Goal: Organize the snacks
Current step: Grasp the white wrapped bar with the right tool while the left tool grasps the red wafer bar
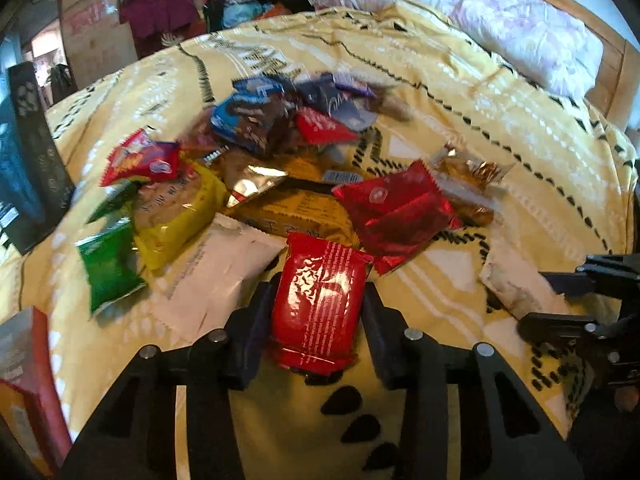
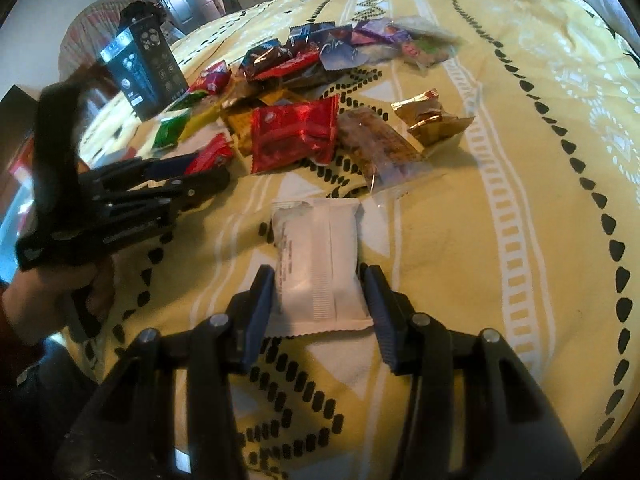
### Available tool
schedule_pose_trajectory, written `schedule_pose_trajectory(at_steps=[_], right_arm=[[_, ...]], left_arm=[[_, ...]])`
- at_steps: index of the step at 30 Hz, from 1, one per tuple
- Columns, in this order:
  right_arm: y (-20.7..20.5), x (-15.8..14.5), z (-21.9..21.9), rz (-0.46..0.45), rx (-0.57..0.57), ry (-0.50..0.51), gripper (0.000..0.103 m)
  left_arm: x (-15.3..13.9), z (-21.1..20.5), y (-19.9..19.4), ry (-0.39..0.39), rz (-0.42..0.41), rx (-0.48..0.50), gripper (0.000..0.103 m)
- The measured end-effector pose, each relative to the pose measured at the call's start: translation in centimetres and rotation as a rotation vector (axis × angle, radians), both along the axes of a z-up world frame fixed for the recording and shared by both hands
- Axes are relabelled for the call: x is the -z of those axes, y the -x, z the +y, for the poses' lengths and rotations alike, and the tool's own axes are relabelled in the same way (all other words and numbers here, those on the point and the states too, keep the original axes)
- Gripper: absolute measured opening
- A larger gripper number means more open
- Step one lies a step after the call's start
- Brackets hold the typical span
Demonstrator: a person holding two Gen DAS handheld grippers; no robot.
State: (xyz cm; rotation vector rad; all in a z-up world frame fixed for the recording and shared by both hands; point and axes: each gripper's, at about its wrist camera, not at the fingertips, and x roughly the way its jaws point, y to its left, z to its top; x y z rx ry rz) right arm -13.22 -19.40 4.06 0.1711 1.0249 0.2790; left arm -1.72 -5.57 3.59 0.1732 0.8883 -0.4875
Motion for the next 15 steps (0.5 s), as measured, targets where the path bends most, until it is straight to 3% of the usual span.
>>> schedule_pose_trajectory(at_steps=[7,15], right_arm=[[0.8,-2.1,0.4,-0.044,0.003,-0.009,0.047],[1.0,-7.7,2.7,-0.165,-0.030,0.005,0.047]], left_arm=[[-5.3,2.3,2.7,0.039,-0.082,-0.066,0.044],[-13.8,7.4,5.6,0.065,-0.212,-0.203,0.043]])
